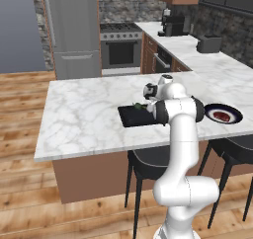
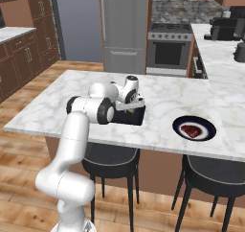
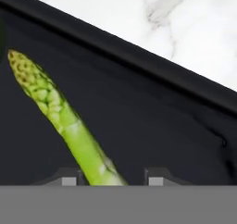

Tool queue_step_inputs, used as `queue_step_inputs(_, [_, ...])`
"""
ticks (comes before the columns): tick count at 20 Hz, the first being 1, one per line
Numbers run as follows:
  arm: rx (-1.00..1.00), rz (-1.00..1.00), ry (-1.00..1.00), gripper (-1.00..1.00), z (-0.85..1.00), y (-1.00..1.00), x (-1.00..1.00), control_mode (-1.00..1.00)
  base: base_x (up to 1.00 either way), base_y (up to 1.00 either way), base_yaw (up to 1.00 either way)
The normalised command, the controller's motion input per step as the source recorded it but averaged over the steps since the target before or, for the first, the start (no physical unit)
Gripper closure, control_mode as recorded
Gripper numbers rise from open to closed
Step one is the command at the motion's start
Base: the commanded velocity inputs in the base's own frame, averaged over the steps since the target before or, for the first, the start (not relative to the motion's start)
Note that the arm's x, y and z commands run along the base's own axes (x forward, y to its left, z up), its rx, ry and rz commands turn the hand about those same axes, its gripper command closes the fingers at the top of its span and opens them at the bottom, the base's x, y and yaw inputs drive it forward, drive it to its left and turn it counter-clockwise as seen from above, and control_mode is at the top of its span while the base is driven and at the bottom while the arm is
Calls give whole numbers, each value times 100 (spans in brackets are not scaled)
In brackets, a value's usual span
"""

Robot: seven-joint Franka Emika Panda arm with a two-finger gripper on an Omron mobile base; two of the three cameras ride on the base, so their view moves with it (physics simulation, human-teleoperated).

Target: Create a steak meal by picking up the steak and asparagus from the tray and placing them on the plate. Leave the bell pepper on the tray.

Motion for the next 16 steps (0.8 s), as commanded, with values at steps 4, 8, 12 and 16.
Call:
queue_step_inputs(4, [1,0,0,100,22,0,-18,-100,0,0,0])
queue_step_inputs(8, [4,0,0,100,87,-15,-17,-100,0,0,0])
queue_step_inputs(12, [2,-5,-1,100,60,-52,-78,-100,0,0,0])
queue_step_inputs(16, [2,-14,-7,100,22,-98,-100,-100,0,0,0])
